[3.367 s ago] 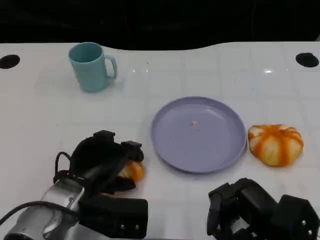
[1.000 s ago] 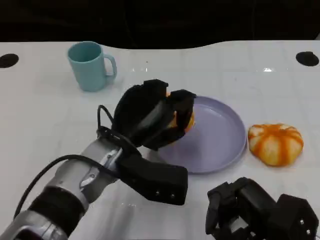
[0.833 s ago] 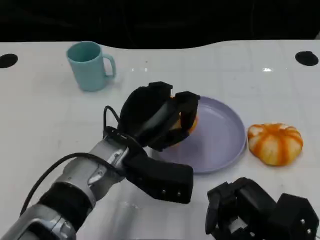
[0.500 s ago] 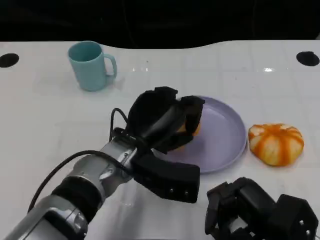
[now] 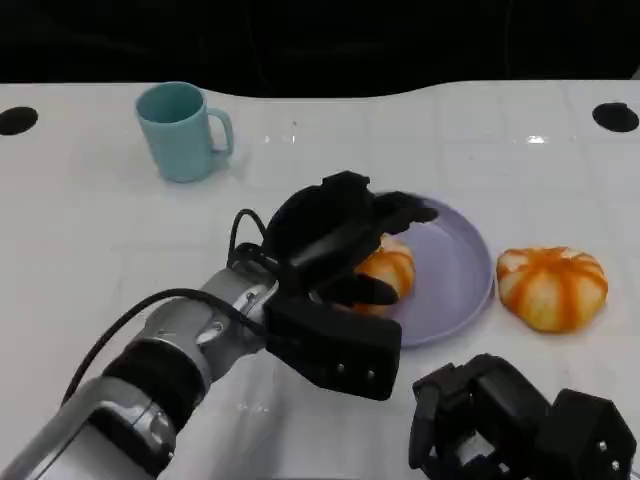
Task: Grasp the bread from the table and place it into the plate.
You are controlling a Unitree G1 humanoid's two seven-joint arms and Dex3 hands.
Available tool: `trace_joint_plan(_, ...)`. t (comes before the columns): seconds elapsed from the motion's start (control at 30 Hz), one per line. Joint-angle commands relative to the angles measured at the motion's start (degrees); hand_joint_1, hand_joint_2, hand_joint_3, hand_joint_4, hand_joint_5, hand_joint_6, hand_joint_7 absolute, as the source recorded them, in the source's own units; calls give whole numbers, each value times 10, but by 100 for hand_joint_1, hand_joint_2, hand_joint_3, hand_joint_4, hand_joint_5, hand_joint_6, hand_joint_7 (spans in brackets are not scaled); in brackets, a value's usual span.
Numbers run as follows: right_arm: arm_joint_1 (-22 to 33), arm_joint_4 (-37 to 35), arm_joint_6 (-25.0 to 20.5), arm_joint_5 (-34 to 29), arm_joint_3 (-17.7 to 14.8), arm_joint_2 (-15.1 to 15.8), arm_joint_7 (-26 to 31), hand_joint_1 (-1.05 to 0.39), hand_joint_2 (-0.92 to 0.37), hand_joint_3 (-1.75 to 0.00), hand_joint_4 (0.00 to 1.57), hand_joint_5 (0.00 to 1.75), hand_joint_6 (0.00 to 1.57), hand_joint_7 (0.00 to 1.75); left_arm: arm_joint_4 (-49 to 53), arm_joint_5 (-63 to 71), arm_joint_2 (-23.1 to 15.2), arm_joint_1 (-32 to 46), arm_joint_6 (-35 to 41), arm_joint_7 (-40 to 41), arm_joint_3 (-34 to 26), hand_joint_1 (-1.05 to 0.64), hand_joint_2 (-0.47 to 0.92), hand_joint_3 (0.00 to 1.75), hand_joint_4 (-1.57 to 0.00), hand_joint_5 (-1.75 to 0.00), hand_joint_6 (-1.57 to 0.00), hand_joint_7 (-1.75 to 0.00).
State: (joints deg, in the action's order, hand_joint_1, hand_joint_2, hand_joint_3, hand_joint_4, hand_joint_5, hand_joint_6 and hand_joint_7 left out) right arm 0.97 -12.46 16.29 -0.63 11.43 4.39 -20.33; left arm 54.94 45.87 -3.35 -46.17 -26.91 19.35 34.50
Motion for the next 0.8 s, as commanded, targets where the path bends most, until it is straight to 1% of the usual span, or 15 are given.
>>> trace_joint_plan(0.03, 4, -3, 5, 2, -2, 4, 0, -105, -12, -137, 154, 130, 157, 105, -18, 4, -18, -3, 5, -15, 7, -83, 92, 26, 0, -52, -15, -5)
trace_joint_plan(0.1, 3, -3, 3, 1, -2, 5, 1, -105, -12, -136, 154, 130, 157, 105, -22, 4, -21, -2, 5, -15, 8, -85, 92, 27, 0, -46, -14, -4)
trace_joint_plan(0.17, 4, -1, 0, 4, -4, 5, 0, -105, -12, -135, 155, 130, 157, 105, -28, 3, -25, 1, 7, -21, 8, -86, 92, 26, 0, -45, -13, -3)
trace_joint_plan(0.43, 5, -3, 4, 9, -6, 5, -4, -105, -12, -135, 155, 130, 157, 105, -72, -16, -50, 26, -4, -45, -4, -85, 92, 27, -3, -53, -16, -4)
trace_joint_plan(0.53, 6, -2, 4, 9, -6, 5, -4, -105, -13, -135, 154, 130, 157, 105, -91, -22, -63, 39, -17, -45, -10, -85, 92, 30, -4, -60, -19, -4)
trace_joint_plan(0.67, 6, -2, 4, 8, -6, 6, -4, -105, -12, -136, 154, 130, 157, 106, -121, -47, -82, 65, -49, -48, -30, -83, 92, 29, -12, -67, -26, -7)
trace_joint_plan(0.8, 5, -3, 6, 11, -7, 5, -6, -105, -12, -136, 154, 130, 157, 105, -150, -72, -99, 92, -78, -52, -51, -77, 92, 28, -16, -89, -37, -9)
